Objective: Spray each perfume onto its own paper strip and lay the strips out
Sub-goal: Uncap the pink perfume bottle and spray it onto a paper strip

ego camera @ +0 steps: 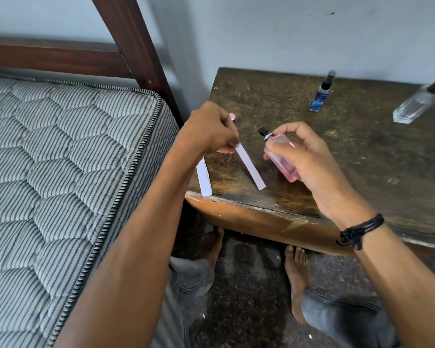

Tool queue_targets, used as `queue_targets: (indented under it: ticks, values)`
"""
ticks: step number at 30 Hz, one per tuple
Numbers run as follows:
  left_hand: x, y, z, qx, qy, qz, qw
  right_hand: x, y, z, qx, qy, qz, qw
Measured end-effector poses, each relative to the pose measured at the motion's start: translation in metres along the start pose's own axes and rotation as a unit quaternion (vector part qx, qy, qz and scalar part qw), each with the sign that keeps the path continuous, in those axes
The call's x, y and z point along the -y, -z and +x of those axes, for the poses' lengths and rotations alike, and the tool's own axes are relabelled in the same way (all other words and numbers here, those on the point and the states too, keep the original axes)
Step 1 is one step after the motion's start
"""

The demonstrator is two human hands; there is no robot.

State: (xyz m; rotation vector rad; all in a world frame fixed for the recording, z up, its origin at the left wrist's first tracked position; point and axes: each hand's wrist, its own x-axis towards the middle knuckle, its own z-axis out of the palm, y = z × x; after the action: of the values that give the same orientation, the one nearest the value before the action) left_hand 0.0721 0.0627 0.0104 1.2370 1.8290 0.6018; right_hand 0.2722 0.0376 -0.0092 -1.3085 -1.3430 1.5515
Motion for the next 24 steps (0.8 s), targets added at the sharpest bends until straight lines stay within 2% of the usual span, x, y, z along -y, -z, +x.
queue_targets:
  ticks: [6, 11, 19, 24]
  values:
    - [-0.002, 0.005, -0.004, 0.011, -0.024, -0.062, 0.998, -0.012, -0.001, 0.003, 0.029, 0.075, -0.129, 0.988]
    - [-0.004, 0.009, -0.006, 0.026, -0.032, -0.092, 0.995, -0.014, -0.004, 0.002, 0.064, 0.090, -0.183, 0.977]
    - [-0.005, 0.012, -0.007, 0.040, -0.034, -0.110, 0.993, -0.016, -0.003, -0.001, 0.058, 0.132, -0.245, 0.959]
    - [-0.005, 0.012, -0.006, 0.035, -0.039, -0.117, 0.992, -0.017, -0.003, -0.005, 0.037, 0.172, -0.326, 0.929]
